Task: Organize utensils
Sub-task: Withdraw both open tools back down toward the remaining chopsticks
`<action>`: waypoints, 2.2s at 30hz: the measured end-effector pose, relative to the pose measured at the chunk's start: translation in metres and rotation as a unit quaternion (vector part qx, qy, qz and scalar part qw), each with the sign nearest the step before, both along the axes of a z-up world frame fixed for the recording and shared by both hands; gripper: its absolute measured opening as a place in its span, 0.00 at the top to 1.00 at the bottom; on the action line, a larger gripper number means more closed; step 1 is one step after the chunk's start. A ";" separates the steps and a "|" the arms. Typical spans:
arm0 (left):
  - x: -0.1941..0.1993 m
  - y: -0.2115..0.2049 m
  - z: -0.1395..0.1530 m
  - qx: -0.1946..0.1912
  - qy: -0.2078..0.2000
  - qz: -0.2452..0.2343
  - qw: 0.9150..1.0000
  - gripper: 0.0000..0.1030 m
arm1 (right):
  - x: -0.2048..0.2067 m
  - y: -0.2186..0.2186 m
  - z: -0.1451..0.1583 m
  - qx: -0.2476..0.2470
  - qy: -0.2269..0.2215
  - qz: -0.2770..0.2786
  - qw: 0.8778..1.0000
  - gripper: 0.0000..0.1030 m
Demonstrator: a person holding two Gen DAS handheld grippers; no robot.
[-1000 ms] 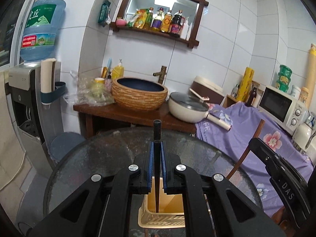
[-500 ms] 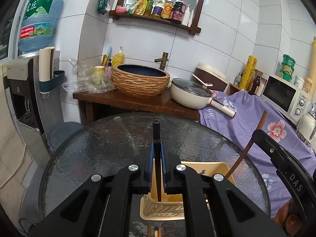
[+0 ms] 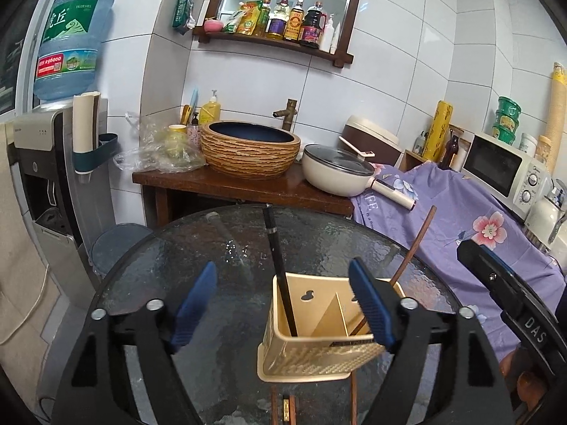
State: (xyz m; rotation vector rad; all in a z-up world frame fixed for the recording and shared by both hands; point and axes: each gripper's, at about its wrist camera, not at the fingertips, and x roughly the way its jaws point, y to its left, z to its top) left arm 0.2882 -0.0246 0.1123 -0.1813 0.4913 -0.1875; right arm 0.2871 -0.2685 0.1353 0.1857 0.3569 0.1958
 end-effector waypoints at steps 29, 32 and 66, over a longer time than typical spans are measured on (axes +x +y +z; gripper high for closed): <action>-0.063 0.029 -0.126 0.051 0.122 0.016 0.991 0.06 | -0.071 -0.034 -0.157 -0.026 0.235 -0.020 0.971 0.32; -0.065 0.026 -0.133 0.060 0.132 0.013 0.989 0.06 | -0.073 -0.029 -0.163 -0.032 0.245 -0.012 0.969 0.32; -0.038 -0.023 -0.170 0.109 0.193 -0.043 0.974 0.47 | -0.028 0.005 -0.185 -0.140 0.293 -0.008 0.946 0.73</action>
